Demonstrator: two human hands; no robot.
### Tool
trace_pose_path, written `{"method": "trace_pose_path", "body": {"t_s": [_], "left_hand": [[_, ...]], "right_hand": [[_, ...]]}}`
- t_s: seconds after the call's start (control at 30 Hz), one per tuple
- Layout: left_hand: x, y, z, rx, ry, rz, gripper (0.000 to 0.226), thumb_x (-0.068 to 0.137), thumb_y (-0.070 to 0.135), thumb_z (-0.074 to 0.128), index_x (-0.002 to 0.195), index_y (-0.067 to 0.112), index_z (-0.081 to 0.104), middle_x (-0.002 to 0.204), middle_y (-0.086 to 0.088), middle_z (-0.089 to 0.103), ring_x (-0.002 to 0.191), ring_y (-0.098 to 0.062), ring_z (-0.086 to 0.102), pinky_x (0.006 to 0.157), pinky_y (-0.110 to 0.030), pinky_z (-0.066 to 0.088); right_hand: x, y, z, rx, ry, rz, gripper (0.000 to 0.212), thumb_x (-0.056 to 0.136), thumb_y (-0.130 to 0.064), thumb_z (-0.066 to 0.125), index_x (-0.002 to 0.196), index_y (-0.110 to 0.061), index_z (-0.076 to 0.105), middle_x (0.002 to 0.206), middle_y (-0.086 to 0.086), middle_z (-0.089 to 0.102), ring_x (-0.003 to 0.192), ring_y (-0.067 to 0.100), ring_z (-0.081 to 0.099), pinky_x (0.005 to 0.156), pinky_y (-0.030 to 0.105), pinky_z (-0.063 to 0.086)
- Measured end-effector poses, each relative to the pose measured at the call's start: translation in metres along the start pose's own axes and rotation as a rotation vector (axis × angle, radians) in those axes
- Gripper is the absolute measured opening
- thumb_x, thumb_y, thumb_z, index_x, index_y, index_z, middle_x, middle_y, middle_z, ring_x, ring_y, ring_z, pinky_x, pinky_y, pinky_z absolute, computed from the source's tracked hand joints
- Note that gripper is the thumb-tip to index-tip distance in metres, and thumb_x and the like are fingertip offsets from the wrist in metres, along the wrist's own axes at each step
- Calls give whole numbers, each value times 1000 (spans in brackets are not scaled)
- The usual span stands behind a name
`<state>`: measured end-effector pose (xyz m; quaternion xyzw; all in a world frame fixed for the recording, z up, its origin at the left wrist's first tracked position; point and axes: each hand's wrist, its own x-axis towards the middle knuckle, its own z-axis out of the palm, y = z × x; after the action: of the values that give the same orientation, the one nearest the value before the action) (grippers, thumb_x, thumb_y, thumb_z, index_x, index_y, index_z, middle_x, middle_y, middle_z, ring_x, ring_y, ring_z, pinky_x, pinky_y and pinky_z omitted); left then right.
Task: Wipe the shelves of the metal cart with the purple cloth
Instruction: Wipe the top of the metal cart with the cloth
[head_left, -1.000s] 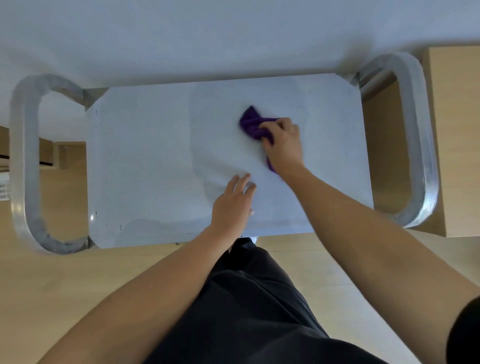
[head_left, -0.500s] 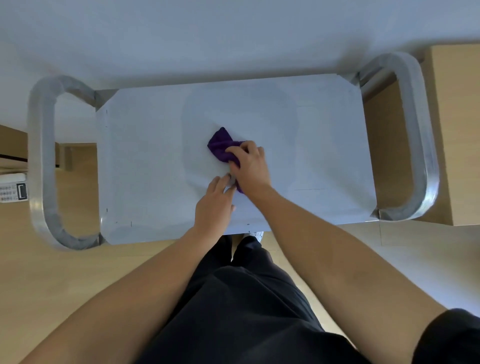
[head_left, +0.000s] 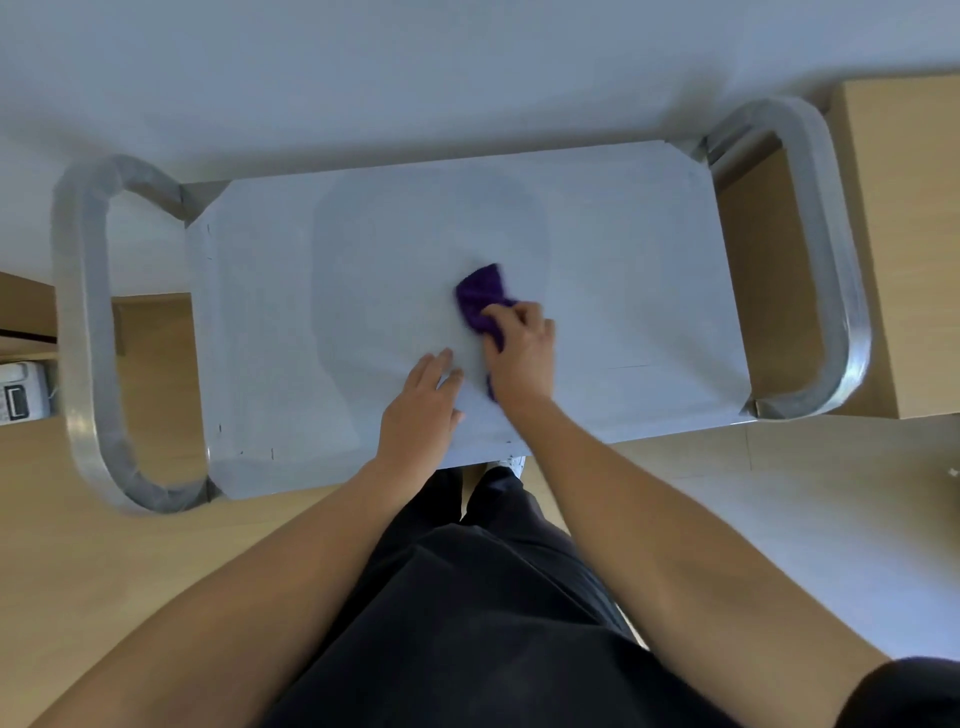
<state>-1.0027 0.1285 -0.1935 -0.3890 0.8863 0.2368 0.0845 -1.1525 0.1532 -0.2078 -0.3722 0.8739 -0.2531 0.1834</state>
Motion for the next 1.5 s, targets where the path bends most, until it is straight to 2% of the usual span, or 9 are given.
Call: {"method": "trace_pose_path", "body": {"t_s": [0.17, 0.47, 0.6, 0.7, 0.77, 1.0, 1.07, 1.33, 1.5], "left_hand": [[4, -17, -8, 27, -22, 66, 48, 86, 18, 69, 132, 13, 55, 153, -2, 37, 140, -23, 36, 77, -38, 59], [20, -24, -16, 88, -43, 35, 48, 94, 26, 59, 137, 12, 46, 158, 3, 25, 143, -21, 26, 84, -36, 54], [24, -26, -17, 117, -31, 56, 49, 88, 27, 66, 132, 9, 51, 153, -1, 35, 138, -24, 35, 82, -35, 55], [23, -33, -17, 136, -5, 94, 55, 83, 27, 72, 132, 11, 53, 148, -2, 42, 133, -24, 43, 78, -32, 58], [24, -36, -16, 125, 14, 114, 52, 80, 25, 75, 127, 9, 57, 147, -3, 45, 131, -26, 46, 72, -34, 59], [26, -39, -12, 98, 77, 132, 49, 72, 22, 83, 116, 10, 64, 140, -1, 53, 125, -24, 54, 63, -31, 57], [27, -41, -12, 92, 83, 131, 49, 70, 22, 84, 113, 11, 65, 138, -1, 55, 124, -24, 55, 63, -30, 57], [34, -40, -22, 102, 47, 145, 49, 70, 26, 81, 113, 12, 64, 137, -1, 54, 124, -21, 53, 67, -29, 56], [41, -37, -24, 98, 61, 117, 46, 74, 32, 77, 113, 14, 63, 135, 0, 54, 123, -19, 52, 66, -30, 57]], "right_hand": [[11, -4, -6, 2, -50, -57, 31, 85, -10, 64, 114, -19, 69, 116, 9, 53, 106, 31, 47, 82, 35, 48], [72, 19, -26, -26, 200, 335, 33, 89, -10, 56, 119, -20, 66, 124, 11, 50, 105, 35, 47, 92, 33, 40], [50, -32, 19, 30, 66, 33, 31, 82, -7, 64, 112, -14, 71, 114, 16, 57, 98, 39, 50, 88, 43, 47], [53, -48, 24, -4, -114, -210, 28, 86, -10, 65, 113, -16, 71, 114, 10, 57, 104, 32, 49, 82, 35, 49], [69, -41, 15, -21, -123, -222, 29, 86, -13, 65, 114, -18, 71, 114, 10, 56, 104, 30, 50, 84, 31, 44], [137, 24, -35, 32, 289, 416, 30, 93, -19, 55, 122, -23, 63, 127, 11, 48, 110, 31, 51, 94, 32, 43], [136, 17, -28, -2, 314, 460, 30, 95, -18, 53, 123, -24, 61, 130, 9, 46, 109, 31, 47, 92, 31, 42], [100, -74, 47, -11, -38, -188, 31, 82, -6, 66, 112, -14, 70, 112, 15, 57, 98, 39, 49, 80, 44, 51], [123, -49, 19, -26, -14, -107, 33, 83, -12, 61, 115, -17, 69, 115, 16, 55, 104, 38, 50, 88, 41, 47]]}}
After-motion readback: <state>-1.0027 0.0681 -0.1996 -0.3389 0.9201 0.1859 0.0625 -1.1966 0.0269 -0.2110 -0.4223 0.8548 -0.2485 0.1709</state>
